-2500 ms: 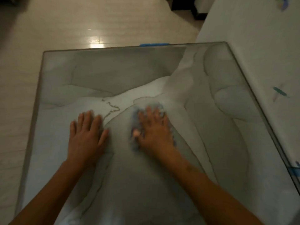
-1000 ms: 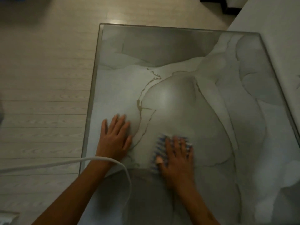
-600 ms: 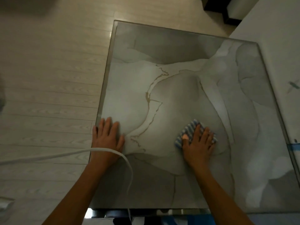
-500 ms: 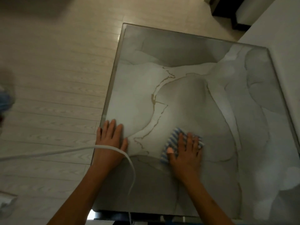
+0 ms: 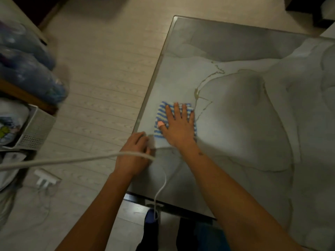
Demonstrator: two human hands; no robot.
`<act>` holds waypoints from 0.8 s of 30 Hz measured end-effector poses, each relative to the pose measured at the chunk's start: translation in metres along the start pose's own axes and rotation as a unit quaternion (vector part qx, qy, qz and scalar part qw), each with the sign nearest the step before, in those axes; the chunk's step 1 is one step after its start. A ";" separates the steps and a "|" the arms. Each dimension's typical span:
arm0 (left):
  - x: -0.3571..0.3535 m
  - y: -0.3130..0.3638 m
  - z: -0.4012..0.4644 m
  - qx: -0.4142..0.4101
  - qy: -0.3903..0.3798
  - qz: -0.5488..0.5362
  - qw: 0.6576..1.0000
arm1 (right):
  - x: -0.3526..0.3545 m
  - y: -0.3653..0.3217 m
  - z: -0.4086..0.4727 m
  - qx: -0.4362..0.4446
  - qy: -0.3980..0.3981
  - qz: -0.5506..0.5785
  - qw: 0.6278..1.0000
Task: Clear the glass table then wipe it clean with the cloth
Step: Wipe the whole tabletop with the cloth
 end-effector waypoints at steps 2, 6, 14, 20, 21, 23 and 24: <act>0.004 -0.003 -0.012 0.024 0.009 -0.005 1.000 | -0.016 -0.028 -0.029 0.045 -0.003 -0.006 0.999; 0.009 -0.011 -0.030 0.048 0.014 -0.011 0.999 | -0.045 -0.058 -0.093 0.085 -0.034 -0.016 0.996; -0.006 -0.014 -0.064 0.000 -0.038 0.036 0.999 | -0.049 -0.019 -0.222 0.011 -0.016 0.033 0.999; -0.029 0.028 -0.050 -0.065 -0.069 0.107 0.990 | 0.022 0.136 -0.225 -0.176 0.085 0.026 0.980; -0.034 0.035 -0.045 -0.076 -0.070 0.112 0.988 | 0.036 0.162 -0.219 -0.201 0.100 0.017 0.974; -0.043 0.052 -0.030 -0.093 -0.072 0.120 0.986 | 0.063 0.216 -0.206 -0.249 0.119 0.005 0.961; -0.048 0.061 -0.020 -0.101 -0.070 0.126 0.984 | 0.074 0.240 -0.198 -0.269 0.124 -0.002 0.955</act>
Point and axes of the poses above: each hand's wrist, its own z-axis towards the middle knuckle, its own x-axis out of the back of the hand, y = z × x, the point moved 7 cm from there along z, towards the middle knuckle, and after that the axes turned 10 degrees about z, right-handed, at the moved point
